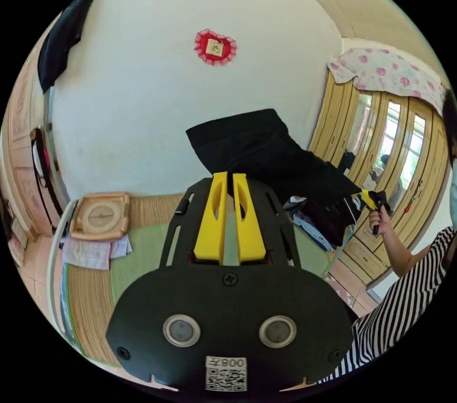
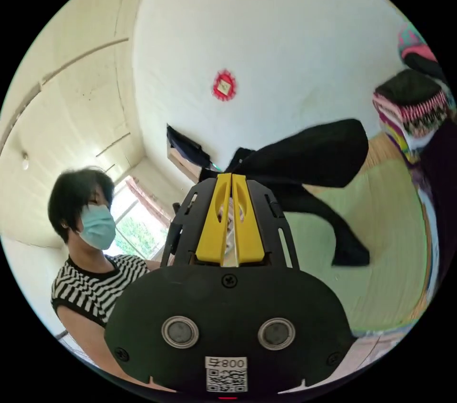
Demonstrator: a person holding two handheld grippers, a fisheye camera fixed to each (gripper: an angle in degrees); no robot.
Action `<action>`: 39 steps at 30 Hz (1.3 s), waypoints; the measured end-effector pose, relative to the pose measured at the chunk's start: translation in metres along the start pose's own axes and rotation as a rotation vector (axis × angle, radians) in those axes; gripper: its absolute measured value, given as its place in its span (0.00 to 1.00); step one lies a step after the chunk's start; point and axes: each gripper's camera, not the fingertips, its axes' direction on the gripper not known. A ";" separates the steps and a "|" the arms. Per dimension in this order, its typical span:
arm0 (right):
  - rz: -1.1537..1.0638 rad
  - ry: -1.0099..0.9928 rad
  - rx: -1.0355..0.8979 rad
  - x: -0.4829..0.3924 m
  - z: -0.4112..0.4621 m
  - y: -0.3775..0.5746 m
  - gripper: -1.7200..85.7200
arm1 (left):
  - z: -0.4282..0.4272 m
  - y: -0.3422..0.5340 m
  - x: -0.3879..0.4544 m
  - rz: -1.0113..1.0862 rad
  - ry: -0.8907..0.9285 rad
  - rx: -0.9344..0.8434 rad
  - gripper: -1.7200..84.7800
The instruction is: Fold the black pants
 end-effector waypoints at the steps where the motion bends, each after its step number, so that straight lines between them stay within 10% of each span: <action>1: 0.083 0.061 -0.066 0.024 0.013 0.026 0.02 | 0.004 0.038 -0.024 -0.094 -0.061 -0.071 0.03; 9: 0.756 0.293 -0.264 0.174 0.024 0.205 0.02 | 0.010 0.276 -0.117 -0.778 -0.101 -0.540 0.02; 25: 0.253 0.742 -0.522 0.143 0.194 0.060 0.02 | 0.191 0.154 -0.119 -0.308 -0.341 -0.925 0.02; 39: 0.222 0.936 -0.630 0.160 0.231 0.080 0.03 | 0.107 0.164 -0.149 -0.399 -0.408 -0.895 0.02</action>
